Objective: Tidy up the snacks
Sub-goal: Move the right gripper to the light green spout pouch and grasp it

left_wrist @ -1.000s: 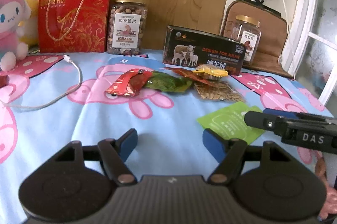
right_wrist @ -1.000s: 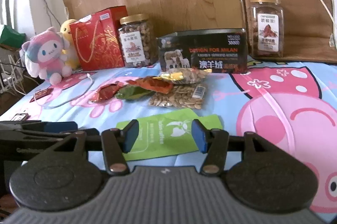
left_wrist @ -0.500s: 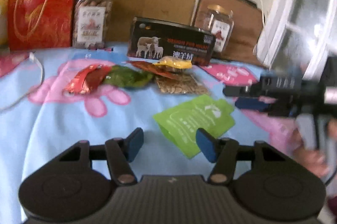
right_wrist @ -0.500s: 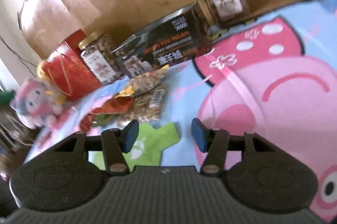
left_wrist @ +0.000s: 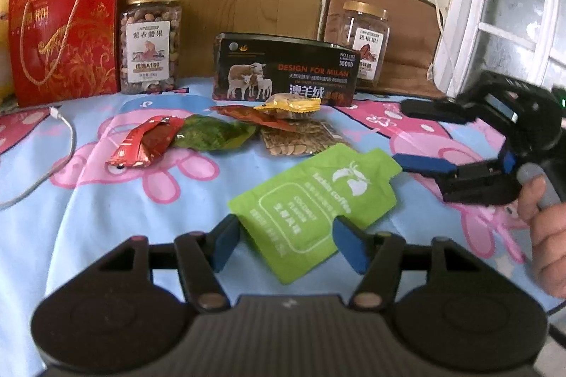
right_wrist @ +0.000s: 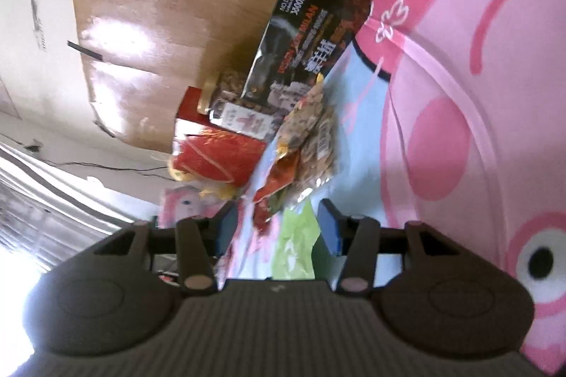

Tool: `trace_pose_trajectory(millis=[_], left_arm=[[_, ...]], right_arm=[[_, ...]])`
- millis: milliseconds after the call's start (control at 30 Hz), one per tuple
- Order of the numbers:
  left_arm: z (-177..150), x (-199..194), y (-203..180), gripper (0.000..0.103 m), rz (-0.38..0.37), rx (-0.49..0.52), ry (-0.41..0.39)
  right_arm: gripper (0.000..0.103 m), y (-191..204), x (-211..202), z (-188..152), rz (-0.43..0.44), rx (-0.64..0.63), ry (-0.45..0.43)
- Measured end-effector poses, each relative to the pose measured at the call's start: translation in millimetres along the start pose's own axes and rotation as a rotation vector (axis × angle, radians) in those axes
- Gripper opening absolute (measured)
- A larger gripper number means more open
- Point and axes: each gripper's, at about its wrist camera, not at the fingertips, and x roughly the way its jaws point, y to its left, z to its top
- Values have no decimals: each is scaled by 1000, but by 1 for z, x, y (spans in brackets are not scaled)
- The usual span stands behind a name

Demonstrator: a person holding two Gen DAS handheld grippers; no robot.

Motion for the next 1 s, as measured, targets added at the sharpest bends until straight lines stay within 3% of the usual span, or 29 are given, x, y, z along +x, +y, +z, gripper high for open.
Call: trace_pose_trajectory(millis=[133, 267, 333, 400, 467, 567, 633, 733, 800, 1000], left_arm=[[0, -2, 10, 61, -42, -49, -5], [0, -4, 20, 61, -93, -101, -10], [0, -4, 22, 58, -103, -114, -10], [0, -4, 20, 58, -95, -101, -10], [0, -4, 17, 59, -87, -88, -11], [0, -5, 20, 60, -100, -102, -12], [0, -5, 24, 66, -134, -125, -10], [1, -6, 30, 86, -192, -168, -1], [1, -7, 34, 94, -229, -223, 4], [0, -6, 67, 94, -415, -500, 32]], right_arm=[[54, -1, -7, 0, 69, 1, 40], [54, 5, 5, -7, 139, -33, 170], [52, 12, 14, -14, 101, -85, 193], [43, 20, 22, -21, 27, -145, 194], [19, 26, 29, -26, -61, -193, 179], [14, 32, 31, -31, -119, -239, 142], [12, 34, 30, -31, -106, -234, 134], [9, 32, 29, -26, -78, -196, 122], [9, 24, 24, -23, -35, -139, 118], [9, 13, 16, -19, 12, -42, 85]])
